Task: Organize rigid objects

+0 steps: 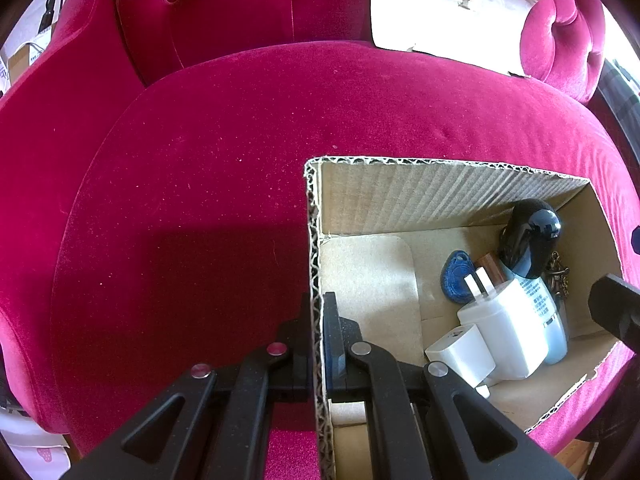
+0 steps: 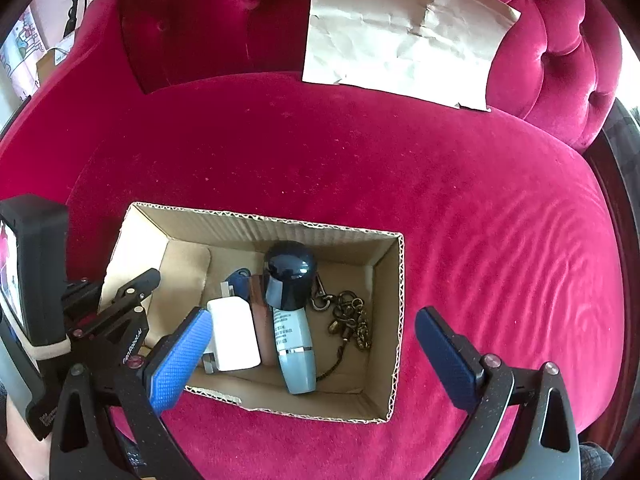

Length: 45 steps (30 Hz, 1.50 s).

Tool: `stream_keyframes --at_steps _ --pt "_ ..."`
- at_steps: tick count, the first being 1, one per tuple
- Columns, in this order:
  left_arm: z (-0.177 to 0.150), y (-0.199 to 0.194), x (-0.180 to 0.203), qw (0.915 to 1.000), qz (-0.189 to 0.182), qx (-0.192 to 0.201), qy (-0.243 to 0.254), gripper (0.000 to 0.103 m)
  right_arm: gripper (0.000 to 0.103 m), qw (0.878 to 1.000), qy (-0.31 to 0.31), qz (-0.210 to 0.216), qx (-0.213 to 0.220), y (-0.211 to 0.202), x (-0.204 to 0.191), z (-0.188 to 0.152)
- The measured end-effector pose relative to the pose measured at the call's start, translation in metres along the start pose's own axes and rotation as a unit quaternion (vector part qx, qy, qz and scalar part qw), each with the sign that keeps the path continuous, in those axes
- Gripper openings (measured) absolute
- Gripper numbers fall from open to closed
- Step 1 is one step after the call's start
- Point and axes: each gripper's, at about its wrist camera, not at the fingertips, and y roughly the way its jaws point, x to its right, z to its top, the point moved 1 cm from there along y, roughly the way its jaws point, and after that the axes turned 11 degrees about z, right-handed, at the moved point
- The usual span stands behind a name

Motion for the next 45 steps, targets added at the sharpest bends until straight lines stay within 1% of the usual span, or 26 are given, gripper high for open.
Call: stream_keyframes --at_steps 5,9,11,13,14,15,16,18,19,20,21,22,24,27,29,32,34,42,45 --pt "0.002 0.0 0.0 1.0 0.0 -0.001 0.001 0.003 0.103 1.0 0.005 0.004 -0.002 -0.003 0.003 -0.002" --pt "0.003 -0.001 0.001 1.0 0.002 -0.004 0.002 0.005 0.103 0.999 0.031 0.025 -0.006 -0.006 0.009 -0.003" --pt "0.004 -0.004 0.002 1.0 0.006 0.0 0.002 0.005 0.103 0.999 0.029 0.024 -0.003 -0.008 0.01 -0.003" --pt "0.005 -0.008 0.004 0.9997 0.024 0.007 0.01 0.013 0.103 0.999 0.026 0.023 -0.001 -0.01 0.009 -0.003" --pt "0.005 -0.01 0.004 0.9993 0.034 0.013 0.012 0.026 0.103 0.999 0.026 0.023 0.002 -0.013 0.01 -0.003" --pt "0.006 -0.012 0.003 0.9991 0.039 0.016 0.01 0.045 0.103 0.999 0.027 0.024 0.004 -0.015 0.011 -0.003" --pt "0.006 -0.014 0.001 0.9989 0.042 0.021 0.004 0.052 0.103 0.999 0.029 0.026 0.005 -0.017 0.011 -0.003" --pt "0.008 -0.021 -0.003 0.9985 0.045 0.03 -0.008 0.072 0.103 0.999 0.031 0.028 0.011 -0.022 0.013 -0.004" --pt "0.009 -0.025 -0.005 0.9984 0.043 0.035 -0.011 0.08 0.103 0.999 0.03 0.028 0.013 -0.025 0.013 -0.005" --pt "0.008 -0.028 -0.006 0.9985 0.037 0.038 -0.012 0.093 0.103 0.999 0.028 0.028 0.015 -0.028 0.014 -0.006" --pt "0.008 -0.029 -0.006 0.9987 0.031 0.038 -0.012 0.096 0.103 0.999 0.028 0.028 0.018 -0.03 0.014 -0.007" --pt "0.007 -0.03 -0.006 0.9989 0.026 0.036 -0.01 0.097 0.103 0.999 0.028 0.029 0.02 -0.033 0.015 -0.008" --pt "0.004 -0.031 -0.003 0.9995 0.022 0.024 -0.005 0.103 0.103 0.999 0.03 0.03 0.025 -0.039 0.015 -0.011" --pt "-0.001 -0.042 0.001 0.9998 0.007 0.02 -0.003 0.103 0.103 0.999 0.026 0.029 0.03 -0.047 0.015 -0.015" --pt "-0.002 -0.053 0.007 0.9995 0.004 0.029 0.009 0.103 0.103 0.999 0.022 0.025 0.035 -0.054 0.015 -0.019" --pt "-0.007 -0.075 0.02 0.9978 0.018 0.054 0.033 0.103 0.103 0.999 0.022 0.025 0.042 -0.065 0.014 -0.023" --pt "-0.009 -0.087 0.023 0.997 0.023 0.062 0.04 0.103 0.103 0.998 0.022 0.023 0.046 -0.072 0.014 -0.025" --pt "-0.021 -0.124 0.024 0.9973 0.024 0.064 0.028 0.103 0.103 0.998 0.016 0.015 0.057 -0.109 0.007 -0.031" --pt "-0.024 -0.144 0.022 0.9969 0.023 0.075 0.014 0.103 0.103 0.998 0.017 0.01 0.058 -0.122 0.004 -0.032"
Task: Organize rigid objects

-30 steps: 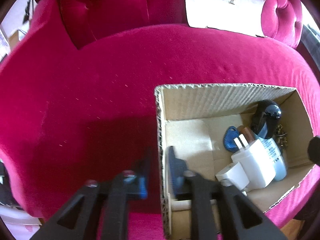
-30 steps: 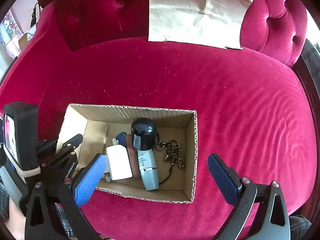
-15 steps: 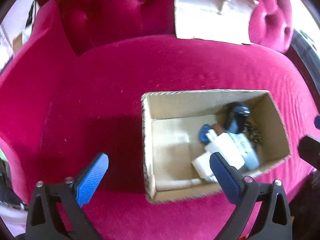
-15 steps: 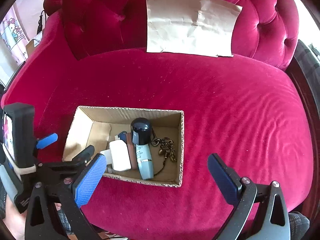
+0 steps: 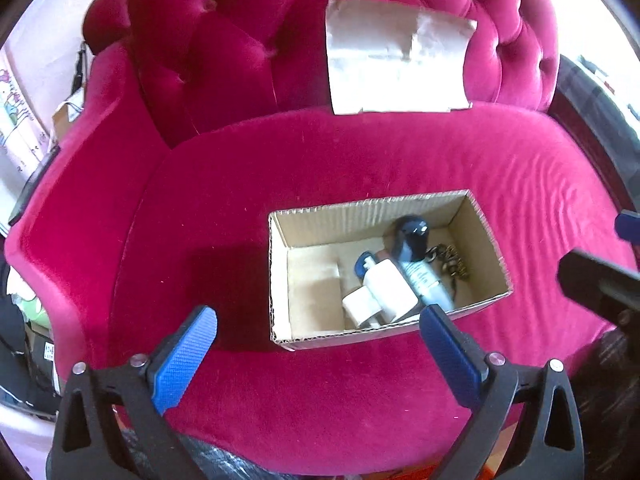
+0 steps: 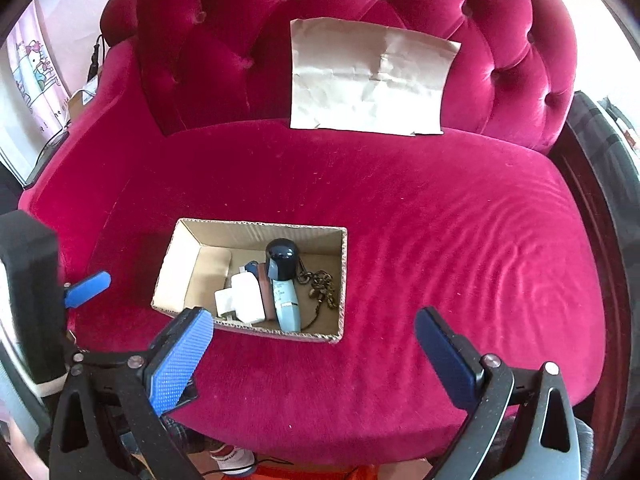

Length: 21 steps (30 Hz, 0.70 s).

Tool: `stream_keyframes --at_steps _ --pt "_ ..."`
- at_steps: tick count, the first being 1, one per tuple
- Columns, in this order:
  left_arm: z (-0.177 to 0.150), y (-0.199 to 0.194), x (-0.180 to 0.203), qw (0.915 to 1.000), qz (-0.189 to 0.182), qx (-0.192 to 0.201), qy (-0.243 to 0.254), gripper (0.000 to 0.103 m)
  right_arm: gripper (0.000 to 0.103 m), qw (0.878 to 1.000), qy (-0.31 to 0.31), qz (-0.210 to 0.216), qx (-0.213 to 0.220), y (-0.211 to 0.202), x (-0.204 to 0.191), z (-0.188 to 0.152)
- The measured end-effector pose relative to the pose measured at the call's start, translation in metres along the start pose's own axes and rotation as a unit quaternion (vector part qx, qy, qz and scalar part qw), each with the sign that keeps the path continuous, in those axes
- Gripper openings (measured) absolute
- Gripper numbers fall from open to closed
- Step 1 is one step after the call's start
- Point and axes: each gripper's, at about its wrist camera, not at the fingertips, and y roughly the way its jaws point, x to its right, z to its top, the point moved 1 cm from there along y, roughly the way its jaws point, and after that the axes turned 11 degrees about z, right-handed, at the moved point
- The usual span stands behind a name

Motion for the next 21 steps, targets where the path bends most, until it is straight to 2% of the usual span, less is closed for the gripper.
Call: stream_keyframes --at_steps 13,21 --pt "-0.01 -0.06 0.007 0.9996 0.019 0.009 -0.019 0.103 0.103 1.0 0.0 0.003 0.029 -0.044 -0.009 -0.011" --pt "-0.013 -0.078 0.013 0.9996 0.02 0.001 -0.02 0.103 0.103 0.999 0.001 0.001 0.032 -0.061 -0.012 -0.015"
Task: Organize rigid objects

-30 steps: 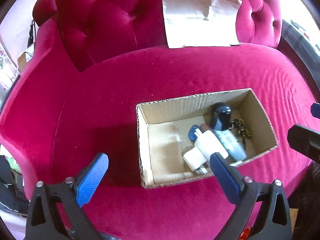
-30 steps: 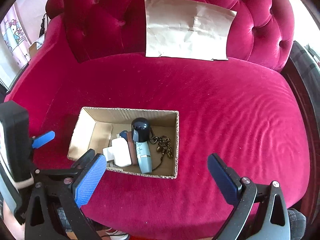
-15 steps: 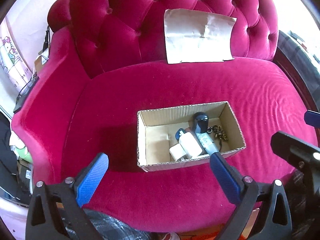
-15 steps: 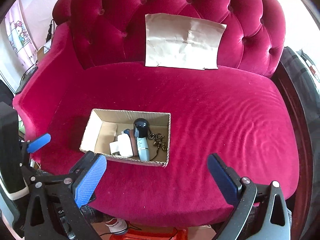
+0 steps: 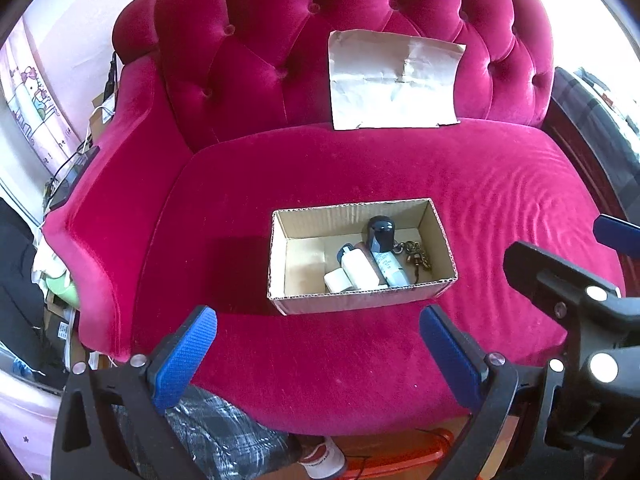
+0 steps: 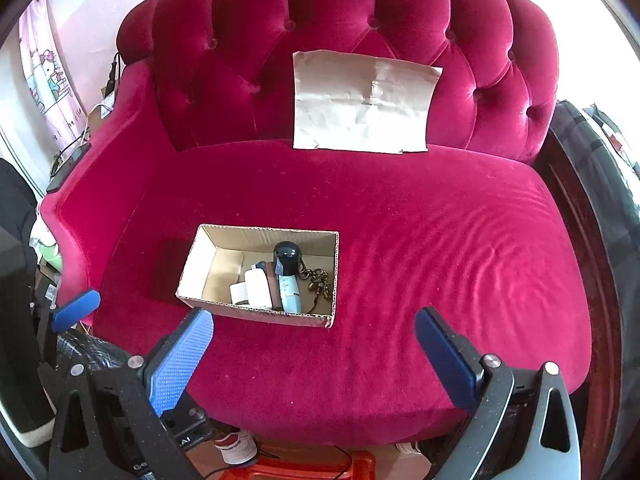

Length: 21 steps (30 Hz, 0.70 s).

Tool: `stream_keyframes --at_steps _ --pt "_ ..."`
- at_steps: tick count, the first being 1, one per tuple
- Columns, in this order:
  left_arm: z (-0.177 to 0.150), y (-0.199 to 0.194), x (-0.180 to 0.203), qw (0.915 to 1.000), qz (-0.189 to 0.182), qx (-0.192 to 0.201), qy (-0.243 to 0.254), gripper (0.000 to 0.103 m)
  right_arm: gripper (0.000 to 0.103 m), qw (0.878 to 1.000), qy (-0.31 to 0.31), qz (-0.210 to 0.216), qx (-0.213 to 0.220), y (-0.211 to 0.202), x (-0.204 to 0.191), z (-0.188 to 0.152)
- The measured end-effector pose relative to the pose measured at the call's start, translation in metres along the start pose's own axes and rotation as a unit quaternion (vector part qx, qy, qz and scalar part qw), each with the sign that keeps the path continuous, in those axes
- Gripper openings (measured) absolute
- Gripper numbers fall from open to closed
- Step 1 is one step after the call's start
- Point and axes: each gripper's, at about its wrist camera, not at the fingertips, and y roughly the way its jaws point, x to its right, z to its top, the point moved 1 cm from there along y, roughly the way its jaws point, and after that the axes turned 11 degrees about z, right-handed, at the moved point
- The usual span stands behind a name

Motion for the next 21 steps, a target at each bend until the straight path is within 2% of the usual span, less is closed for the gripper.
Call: stream_keyframes --at_steps 21 --pt "0.0 -0.019 0.002 0.9999 -0.004 0.016 -0.001 0.103 0.103 1.0 0.001 -0.001 0.007 -0.01 0.001 -0.006"
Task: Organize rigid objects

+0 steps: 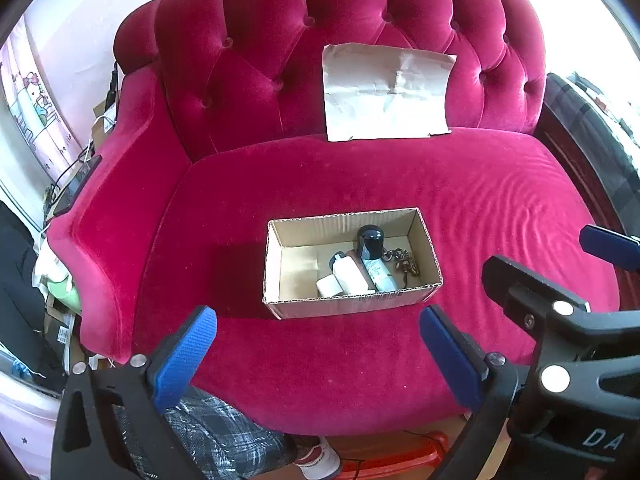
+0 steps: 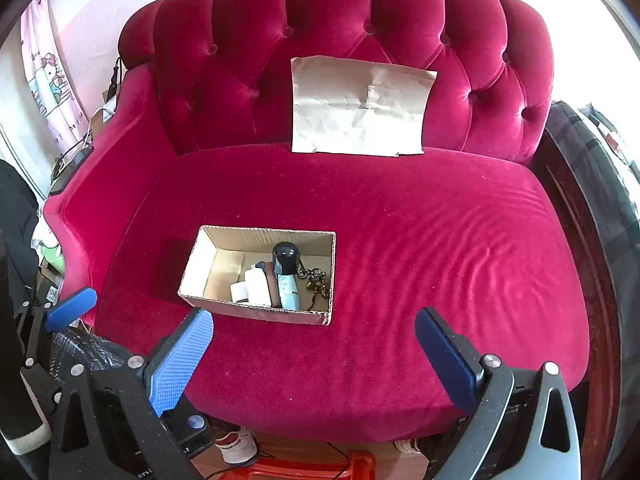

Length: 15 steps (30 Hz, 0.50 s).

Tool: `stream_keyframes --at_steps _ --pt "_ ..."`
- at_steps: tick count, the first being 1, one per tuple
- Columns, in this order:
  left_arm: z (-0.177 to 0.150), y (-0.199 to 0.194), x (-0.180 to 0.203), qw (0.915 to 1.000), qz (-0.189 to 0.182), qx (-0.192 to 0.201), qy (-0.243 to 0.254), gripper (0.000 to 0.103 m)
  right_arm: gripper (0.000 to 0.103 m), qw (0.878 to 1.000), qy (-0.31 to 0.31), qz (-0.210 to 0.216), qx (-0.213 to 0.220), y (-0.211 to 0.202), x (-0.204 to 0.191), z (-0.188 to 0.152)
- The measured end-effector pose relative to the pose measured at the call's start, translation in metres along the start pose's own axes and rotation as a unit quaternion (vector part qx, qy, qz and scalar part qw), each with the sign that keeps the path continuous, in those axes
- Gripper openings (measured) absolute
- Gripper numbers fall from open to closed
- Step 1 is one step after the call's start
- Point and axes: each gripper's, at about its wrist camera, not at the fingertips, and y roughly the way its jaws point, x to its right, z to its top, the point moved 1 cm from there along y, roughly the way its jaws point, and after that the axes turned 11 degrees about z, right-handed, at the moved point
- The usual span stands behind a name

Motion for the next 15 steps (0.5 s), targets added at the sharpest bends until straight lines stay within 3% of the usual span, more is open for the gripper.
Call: stream_keyframes --at_steps 15 --pt "0.0008 -0.0055 -0.0014 1.0 -0.007 0.005 -0.001 0.103 0.103 1.0 -0.005 -0.004 -0.005 -0.0002 -0.0033 -0.0023"
